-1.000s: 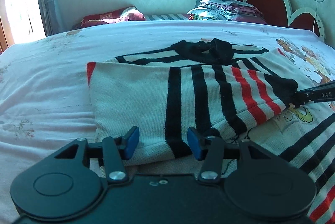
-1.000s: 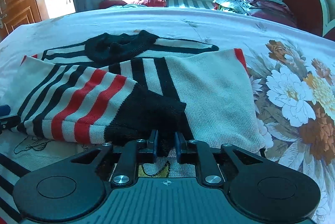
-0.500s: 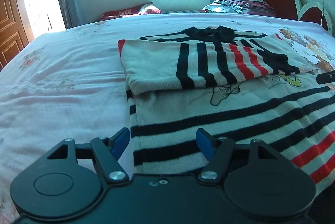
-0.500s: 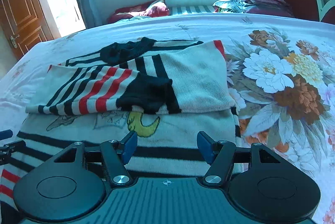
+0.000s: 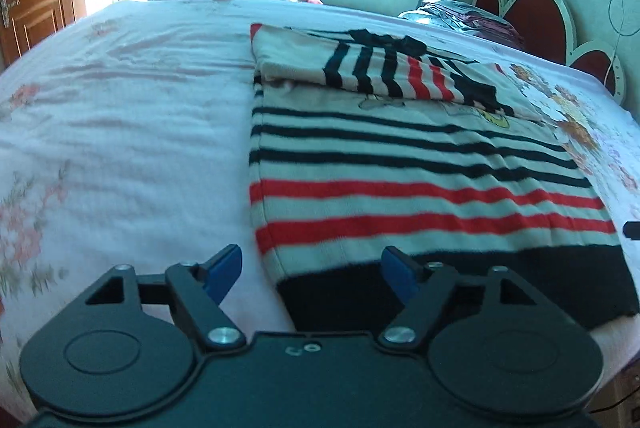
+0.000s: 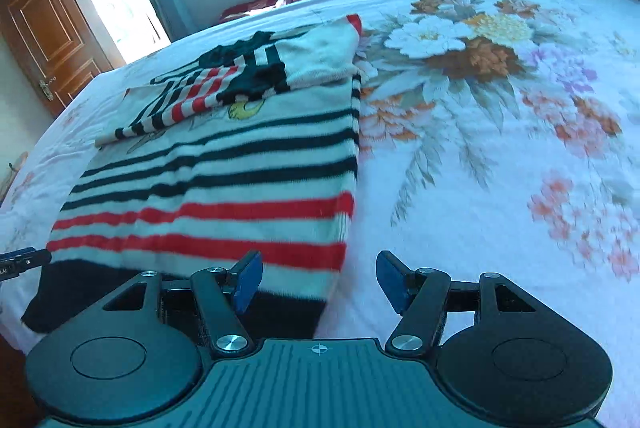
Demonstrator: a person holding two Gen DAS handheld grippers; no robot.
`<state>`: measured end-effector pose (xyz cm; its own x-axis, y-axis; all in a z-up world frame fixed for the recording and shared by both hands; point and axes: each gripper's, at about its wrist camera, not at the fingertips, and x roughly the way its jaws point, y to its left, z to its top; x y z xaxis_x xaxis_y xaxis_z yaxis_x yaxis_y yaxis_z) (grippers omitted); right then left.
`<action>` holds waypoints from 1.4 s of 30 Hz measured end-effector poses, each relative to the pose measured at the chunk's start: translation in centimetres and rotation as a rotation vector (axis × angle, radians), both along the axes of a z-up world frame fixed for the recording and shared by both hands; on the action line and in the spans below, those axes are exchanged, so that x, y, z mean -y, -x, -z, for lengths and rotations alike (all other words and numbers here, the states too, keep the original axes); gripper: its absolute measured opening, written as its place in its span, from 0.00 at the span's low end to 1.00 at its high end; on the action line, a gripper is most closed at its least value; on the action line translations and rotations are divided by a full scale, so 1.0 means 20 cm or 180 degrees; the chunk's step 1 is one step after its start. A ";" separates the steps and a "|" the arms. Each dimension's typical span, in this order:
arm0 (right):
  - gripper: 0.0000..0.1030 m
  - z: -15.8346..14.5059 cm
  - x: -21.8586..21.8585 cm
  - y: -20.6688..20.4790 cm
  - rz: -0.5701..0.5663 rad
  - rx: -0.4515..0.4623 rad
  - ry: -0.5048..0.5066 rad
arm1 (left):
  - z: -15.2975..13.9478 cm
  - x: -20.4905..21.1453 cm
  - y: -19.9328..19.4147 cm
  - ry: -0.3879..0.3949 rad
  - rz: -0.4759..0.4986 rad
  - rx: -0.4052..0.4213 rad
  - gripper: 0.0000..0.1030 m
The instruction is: Fold small clothes
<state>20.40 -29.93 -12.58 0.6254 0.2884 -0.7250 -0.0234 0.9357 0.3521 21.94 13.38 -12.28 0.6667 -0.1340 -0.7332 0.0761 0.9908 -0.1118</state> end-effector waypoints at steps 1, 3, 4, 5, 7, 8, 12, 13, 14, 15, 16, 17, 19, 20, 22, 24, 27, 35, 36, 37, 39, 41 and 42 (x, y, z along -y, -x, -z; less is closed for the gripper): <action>0.62 0.02 0.01 0.04 -0.0013 -0.0042 -0.0069 | 0.02 -0.01 0.04 0.0093 -0.0008 -0.0080 0.66; 0.62 0.06 0.02 0.12 -0.0026 -0.0138 -0.0239 | 0.06 -0.02 0.10 0.0289 -0.0009 -0.0208 0.63; 0.62 0.08 0.02 0.14 -0.0032 -0.0177 -0.0323 | 0.06 -0.02 0.12 0.0343 -0.0019 -0.0207 0.63; 0.62 0.09 0.02 0.17 -0.0041 -0.0169 -0.0380 | 0.07 -0.02 0.14 0.0434 -0.0011 -0.0238 0.63; 0.61 0.08 0.01 0.20 -0.0086 -0.0142 -0.0428 | 0.07 -0.05 0.13 0.0706 -0.0005 -0.0318 0.62; 0.61 0.08 0.01 0.20 -0.0121 -0.0151 -0.0518 | 0.08 -0.07 0.12 0.0859 0.0003 -0.0351 0.59; 0.38 0.13 -0.02 0.14 -0.0201 -0.0233 -0.0784 | 0.14 -0.12 0.04 0.1314 -0.0089 -0.0399 0.35; 0.38 0.14 -0.01 0.13 -0.0170 -0.0222 -0.0870 | 0.15 -0.13 0.02 0.1449 -0.0147 -0.0422 0.31; 0.32 0.15 0.00 0.12 -0.0137 -0.0235 -0.0984 | 0.17 -0.15 0.00 0.1548 -0.0193 -0.0448 0.16; 0.23 0.16 0.01 0.11 -0.0106 -0.0264 -0.1070 | 0.19 -0.15 0.00 0.1599 -0.0233 -0.0474 0.08; 0.04 0.16 0.01 0.11 -0.0121 -0.0292 -0.1138 | 0.19 -0.15 0.01 0.1628 -0.0250 -0.0444 0.08; 0.04 0.16 0.03 0.11 -0.0136 -0.0268 -0.1189 | 0.17 -0.15 0.03 0.1666 -0.0222 -0.0331 0.07; 0.04 0.11 0.05 0.16 -0.0169 -0.0120 -0.1208 | 0.11 -0.16 0.09 0.1755 -0.0184 -0.0099 0.07; 0.04 0.09 0.06 0.19 -0.0175 -0.0033 -0.1244 | 0.10 -0.17 0.11 0.1786 -0.0200 -0.0036 0.07; 0.04 0.08 0.09 0.20 -0.0157 0.0001 -0.1268 | 0.12 -0.19 0.14 0.1728 -0.0222 -0.0030 0.07; 0.04 0.12 0.10 0.18 -0.0155 -0.0109 -0.1221 | 0.16 -0.18 0.12 0.1604 -0.0227 -0.0161 0.08; 0.04 0.15 0.09 0.17 -0.0170 -0.0172 -0.1285 | 0.19 -0.17 0.12 0.1593 -0.0193 -0.0250 0.18; 0.04 0.20 0.09 0.14 -0.0201 -0.0204 -0.1298 | 0.19 -0.16 0.11 0.1570 -0.0361 -0.0167 0.07; 0.04 0.16 0.09 0.15 -0.0213 -0.0109 -0.1230 | 0.16 -0.16 0.12 0.1556 -0.0353 -0.0098 0.07; 0.04 0.12 0.10 0.15 -0.0187 -0.0005 -0.1214 | 0.13 -0.16 0.13 0.1551 -0.0360 -0.0028 0.07; 0.04 0.06 0.14 0.15 -0.0105 0.0153 -0.1276 | 0.07 -0.18 0.13 0.1599 -0.0368 0.0098 0.07; 0.04 -0.01 0.15 0.10 -0.0074 0.0277 -0.1258 | 0.00 -0.19 0.10 0.1592 -0.0361 0.0215 0.07; 0.04 -0.04 0.16 0.06 -0.0053 0.0334 -0.1270 | -0.04 -0.20 0.06 0.1610 -0.0342 0.0270 0.07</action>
